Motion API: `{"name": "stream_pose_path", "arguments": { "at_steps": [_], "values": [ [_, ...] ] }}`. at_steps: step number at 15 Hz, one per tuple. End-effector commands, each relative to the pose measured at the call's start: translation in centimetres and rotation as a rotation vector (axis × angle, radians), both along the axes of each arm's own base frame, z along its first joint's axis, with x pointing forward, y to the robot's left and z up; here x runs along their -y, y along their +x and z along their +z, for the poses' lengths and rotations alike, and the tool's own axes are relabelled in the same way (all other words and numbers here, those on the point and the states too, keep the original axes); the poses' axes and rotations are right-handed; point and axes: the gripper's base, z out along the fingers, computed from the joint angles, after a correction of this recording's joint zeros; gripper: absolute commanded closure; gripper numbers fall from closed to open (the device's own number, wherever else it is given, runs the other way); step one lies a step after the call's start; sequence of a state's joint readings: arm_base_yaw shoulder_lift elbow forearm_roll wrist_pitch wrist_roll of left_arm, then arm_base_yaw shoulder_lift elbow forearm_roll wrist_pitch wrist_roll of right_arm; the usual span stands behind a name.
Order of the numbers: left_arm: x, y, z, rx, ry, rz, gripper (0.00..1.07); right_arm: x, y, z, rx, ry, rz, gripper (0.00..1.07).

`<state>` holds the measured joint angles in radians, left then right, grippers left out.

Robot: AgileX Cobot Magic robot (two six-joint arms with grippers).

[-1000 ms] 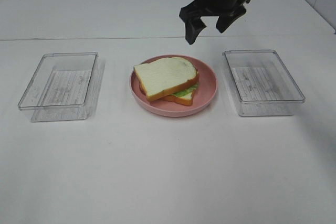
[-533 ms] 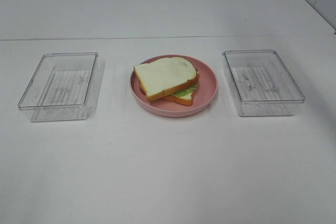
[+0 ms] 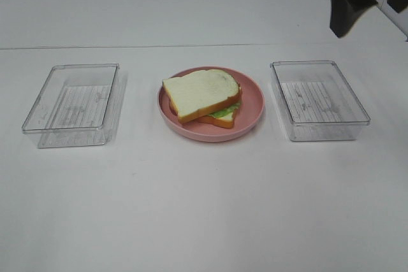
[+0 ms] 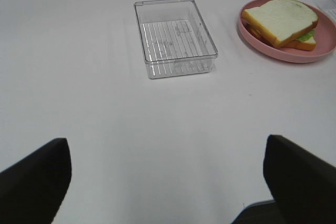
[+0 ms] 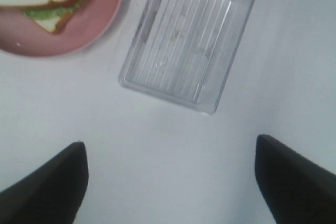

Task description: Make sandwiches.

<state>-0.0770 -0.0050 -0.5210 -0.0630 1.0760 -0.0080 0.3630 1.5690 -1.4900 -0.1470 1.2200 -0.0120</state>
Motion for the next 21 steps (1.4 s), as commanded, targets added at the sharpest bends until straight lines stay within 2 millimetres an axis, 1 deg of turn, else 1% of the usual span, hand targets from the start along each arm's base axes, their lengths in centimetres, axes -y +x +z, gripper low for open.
{"name": "stream_pose_path", "arguments": {
  "at_steps": [1,2,3,4,5,6,7,8,9,10,11,12,13,14,15,16,17,18,19,21],
  "values": [
    [0.0,-0.2,-0.1,0.017,0.002,0.002,0.16,1.8,-4.2,-0.9,-0.081,-0.054,-0.046,0.23],
    [0.0,-0.2,-0.1,0.017,0.002,0.002,0.16,3.1,-7.0,-1.5,-0.085,-0.071,-0.072,0.23],
    [0.0,-0.2,-0.1,0.017,0.002,0.002,0.16,3.8,-8.9,-1.8,-0.085,-0.068,-0.086,0.23],
    [0.0,-0.2,-0.1,0.017,0.002,0.002,0.16,4.0,-9.5,-2.0,-0.084,-0.066,-0.093,0.23],
    [0.0,-0.2,-0.1,0.017,0.002,0.002,0.16,5.0,-12.0,-2.5,-0.073,-0.056,-0.111,0.23],
    [0.0,-0.2,-0.1,0.017,0.002,0.002,0.16,5.7,-13.8,-3.0,-0.060,-0.046,-0.125,0.23],
    [0.0,-0.2,-0.1,0.017,0.002,0.002,0.16,6.0,-14.8,-3.2,-0.051,-0.041,-0.129,0.23],
    [0.0,-0.2,-0.1,0.017,0.002,0.002,0.16,6.7,-16.5,-3.6,-0.027,-0.030,-0.134,0.23],
    [0.0,-0.2,-0.1,0.017,0.002,0.002,0.16,7.9,-19.1,-4.3,0.021,-0.026,-0.141,0.23],
    [0.0,-0.2,-0.1,0.017,0.002,0.002,0.16,8.6,-20.8,-5.0,0.055,-0.015,-0.161,0.23],
    [0.0,-0.2,-0.1,0.017,0.002,0.002,0.16,8.9,-21.5,-5.4,0.071,-0.008,-0.173,0.23],
    [0.0,-0.2,-0.1,0.017,0.002,0.002,0.16,9.5,-22.9,-6.0,0.099,0.009,-0.188,0.23],
    [0.0,-0.2,-0.1,0.017,0.002,0.002,0.16,10.3,-24.8,-7.0,0.147,0.038,-0.218,0.23],
    [0.0,-0.2,-0.1,0.017,0.002,0.002,0.16,10.7,-26.0,-7.7,0.179,0.058,-0.256,0.23],
    [0.0,-0.2,-0.1,0.017,0.002,0.002,0.16,11.0,-26.5,-8.0,0.201,0.063,-0.281,0.23],
    [0.0,-0.2,-0.1,0.017,0.002,0.002,0.16,11.5,-28.0,-8.2,0.280,0.079,-0.320,0.23],
    [0.0,-0.2,-0.1,0.017,0.002,0.002,0.16,11.6,-29.0,-8.1,0.350,0.098,-0.339,0.23],
    [0.0,-0.2,-0.1,0.017,0.002,0.002,0.16,11.6,-29.5,-8.1,0.375,0.110,-0.345,0.23],
    [0.0,-0.2,-0.1,0.017,0.002,0.002,0.16,11.2,-31.1,-8.3,0.472,0.172,-0.320,0.23],
    [0.0,-0.2,-0.1,0.017,0.002,0.002,0.16,10.8,-31.7,-8.3,0.533,0.196,-0.293,0.24]
  ]
}}
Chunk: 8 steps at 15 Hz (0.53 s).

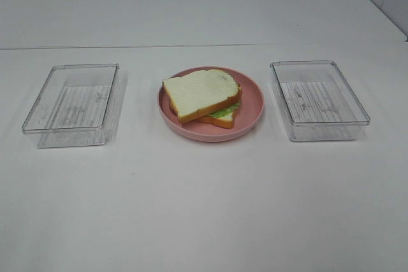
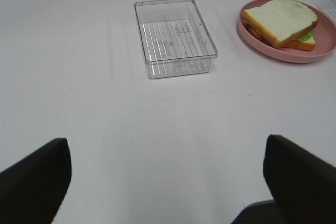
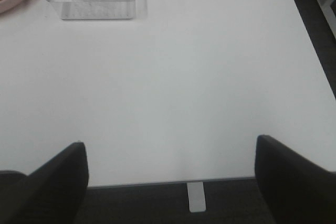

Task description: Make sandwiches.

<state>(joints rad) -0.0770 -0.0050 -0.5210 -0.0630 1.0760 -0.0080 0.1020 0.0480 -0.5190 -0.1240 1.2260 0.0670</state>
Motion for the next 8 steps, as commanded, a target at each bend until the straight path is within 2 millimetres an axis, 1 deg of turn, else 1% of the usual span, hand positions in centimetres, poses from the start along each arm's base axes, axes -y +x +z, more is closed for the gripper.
{"name": "stream_pose_path", "arguments": {
  "at_steps": [1,2,4,5,8],
  "values": [
    [0.0,-0.2,-0.1,0.017,0.002,0.002,0.16,-0.4,-0.9,-0.5,0.035,-0.005,0.021,0.24],
    [0.0,-0.2,-0.1,0.017,0.002,0.002,0.16,-0.5,-0.8,-0.8,0.063,-0.013,0.002,0.24],
    [0.0,-0.2,-0.1,0.017,0.003,0.002,0.16,-0.6,-0.6,-0.7,0.098,-0.004,0.000,0.24],
    [0.0,-0.2,-0.1,0.017,0.003,0.002,0.16,-0.6,0.1,-1.0,0.137,-0.009,0.002,0.24],
    [0.0,-0.2,-0.1,0.017,0.003,0.002,0.16,-0.7,0.2,-1.1,0.137,-0.001,-0.001,0.24]
  ]
}}
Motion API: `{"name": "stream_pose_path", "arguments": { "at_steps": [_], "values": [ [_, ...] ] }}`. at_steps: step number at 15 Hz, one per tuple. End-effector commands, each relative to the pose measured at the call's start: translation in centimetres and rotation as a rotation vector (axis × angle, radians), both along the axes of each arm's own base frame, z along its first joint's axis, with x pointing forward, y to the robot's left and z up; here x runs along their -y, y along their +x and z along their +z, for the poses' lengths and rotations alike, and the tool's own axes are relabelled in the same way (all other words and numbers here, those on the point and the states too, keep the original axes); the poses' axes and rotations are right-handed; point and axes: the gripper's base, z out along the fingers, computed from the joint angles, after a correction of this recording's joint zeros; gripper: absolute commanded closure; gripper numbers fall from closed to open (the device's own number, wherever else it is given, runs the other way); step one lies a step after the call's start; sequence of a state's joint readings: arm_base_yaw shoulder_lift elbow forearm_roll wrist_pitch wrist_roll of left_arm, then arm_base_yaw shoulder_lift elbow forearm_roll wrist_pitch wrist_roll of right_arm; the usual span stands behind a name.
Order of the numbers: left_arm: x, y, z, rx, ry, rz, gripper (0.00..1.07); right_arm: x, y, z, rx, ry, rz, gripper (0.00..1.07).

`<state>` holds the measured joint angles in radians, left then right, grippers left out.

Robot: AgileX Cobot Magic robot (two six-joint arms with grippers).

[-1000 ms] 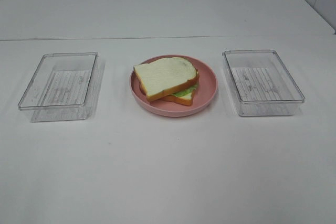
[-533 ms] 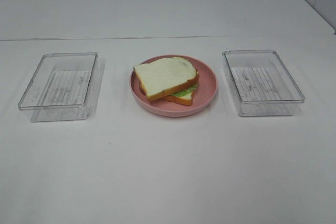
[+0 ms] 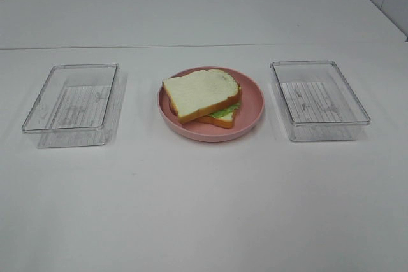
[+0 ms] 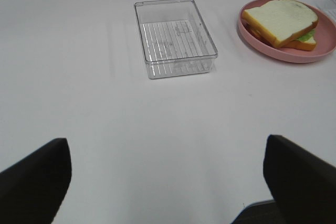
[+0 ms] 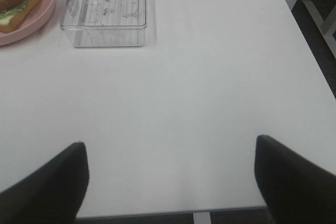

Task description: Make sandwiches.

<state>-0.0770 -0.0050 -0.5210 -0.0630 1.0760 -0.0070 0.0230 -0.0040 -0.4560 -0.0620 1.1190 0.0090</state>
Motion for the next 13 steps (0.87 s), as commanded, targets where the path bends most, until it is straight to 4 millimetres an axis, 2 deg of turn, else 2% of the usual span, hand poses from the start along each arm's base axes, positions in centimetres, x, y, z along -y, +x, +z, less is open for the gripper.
{"name": "stream_pose_path", "arguments": {
  "at_steps": [1,13],
  "values": [
    [-0.04,-0.23,-0.06,0.017,0.002,0.002,0.16,0.02,-0.25,-0.02,0.046,-0.009,-0.001,0.24],
    [-0.04,-0.23,-0.06,0.017,0.002,0.002,0.16,0.02,-0.25,-0.02,0.046,-0.009,-0.001,0.24]
  ]
}}
